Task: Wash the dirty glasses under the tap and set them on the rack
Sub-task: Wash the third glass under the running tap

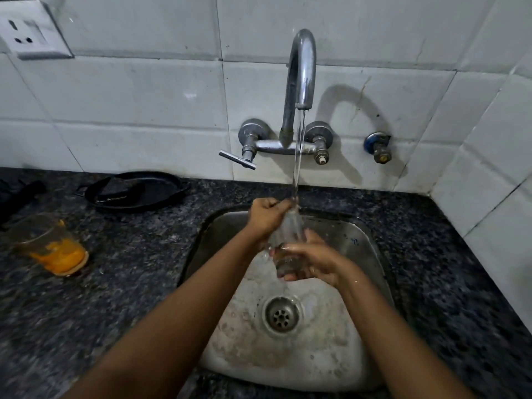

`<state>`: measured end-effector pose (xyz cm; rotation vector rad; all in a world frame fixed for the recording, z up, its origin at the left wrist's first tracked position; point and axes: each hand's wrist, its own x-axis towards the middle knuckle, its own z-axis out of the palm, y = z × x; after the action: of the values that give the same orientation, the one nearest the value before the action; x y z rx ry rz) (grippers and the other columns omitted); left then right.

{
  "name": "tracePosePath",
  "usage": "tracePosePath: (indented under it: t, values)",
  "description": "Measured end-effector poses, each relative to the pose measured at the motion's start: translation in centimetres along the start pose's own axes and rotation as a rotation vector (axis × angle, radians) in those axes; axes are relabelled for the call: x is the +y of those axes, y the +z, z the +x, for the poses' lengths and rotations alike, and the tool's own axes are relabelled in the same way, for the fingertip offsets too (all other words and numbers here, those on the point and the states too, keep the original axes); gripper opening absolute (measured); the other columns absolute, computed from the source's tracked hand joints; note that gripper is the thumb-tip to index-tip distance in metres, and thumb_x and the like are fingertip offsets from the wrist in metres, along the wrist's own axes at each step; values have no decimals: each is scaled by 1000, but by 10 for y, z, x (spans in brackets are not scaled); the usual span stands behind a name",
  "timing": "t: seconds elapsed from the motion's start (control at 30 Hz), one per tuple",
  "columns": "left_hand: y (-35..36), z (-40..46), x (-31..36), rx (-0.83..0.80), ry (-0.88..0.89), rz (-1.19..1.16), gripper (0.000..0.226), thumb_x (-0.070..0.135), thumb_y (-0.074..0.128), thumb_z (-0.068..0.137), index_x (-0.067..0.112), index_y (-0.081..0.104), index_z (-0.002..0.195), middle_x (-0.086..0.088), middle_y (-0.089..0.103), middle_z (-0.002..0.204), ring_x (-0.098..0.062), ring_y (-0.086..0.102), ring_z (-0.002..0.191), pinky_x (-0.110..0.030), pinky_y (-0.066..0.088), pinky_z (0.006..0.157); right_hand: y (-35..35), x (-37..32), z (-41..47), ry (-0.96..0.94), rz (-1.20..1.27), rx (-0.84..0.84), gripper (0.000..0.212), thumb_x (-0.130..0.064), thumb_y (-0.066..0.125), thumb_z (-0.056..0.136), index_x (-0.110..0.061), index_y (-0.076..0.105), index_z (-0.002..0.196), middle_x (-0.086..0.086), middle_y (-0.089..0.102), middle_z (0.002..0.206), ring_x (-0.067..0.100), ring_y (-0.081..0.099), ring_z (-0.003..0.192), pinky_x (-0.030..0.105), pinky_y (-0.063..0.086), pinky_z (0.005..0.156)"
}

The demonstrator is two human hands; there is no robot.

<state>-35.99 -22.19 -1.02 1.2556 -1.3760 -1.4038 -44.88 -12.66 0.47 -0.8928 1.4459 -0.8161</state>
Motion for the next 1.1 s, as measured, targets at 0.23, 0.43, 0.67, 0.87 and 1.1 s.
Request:
tracePosePath:
  t: [0.23, 0.43, 0.67, 0.87, 1.1]
  values:
    - [4, -14, 19, 18, 226, 605, 44, 38, 54, 90, 3, 62, 64, -17, 61, 63, -26, 55, 60, -31, 46, 61, 15, 5, 5, -44, -628, 318, 64, -25, 81, 65, -2, 47, 114, 12, 67, 95, 29, 67, 85, 35, 56, 70]
    - [-7, -17, 26, -93, 175, 125, 46, 33, 59, 88, 17, 44, 48, -1, 41, 45, -14, 38, 40, -26, 36, 47, 3, 3, -1, 8, 316, -8, 11, -11, 64, 81, -5, 67, 89, 14, 69, 84, 25, 68, 69, 25, 50, 46]
    - [6, -17, 27, -68, 342, 608, 48, 35, 44, 95, -2, 61, 69, -28, 64, 73, -37, 63, 69, -42, 53, 67, 15, 6, 3, -94, -622, 531, 59, -29, 81, 62, -14, 44, 105, 3, 62, 85, 25, 67, 77, 30, 48, 56]
    - [-8, -27, 39, -221, 355, 364, 57, 41, 42, 95, -6, 59, 67, -16, 63, 57, -16, 60, 47, -32, 53, 59, -18, -12, -4, -131, -260, 149, 37, -17, 83, 60, -18, 65, 93, 7, 71, 91, 23, 68, 84, 40, 59, 70]
    - [4, -5, 53, -169, -17, 399, 43, 32, 40, 95, -5, 61, 105, -22, 67, 103, -31, 64, 89, -37, 54, 78, 11, -7, 10, -313, -1188, 831, 56, -24, 69, 78, -13, 38, 124, 13, 52, 118, 31, 52, 109, 40, 45, 81]
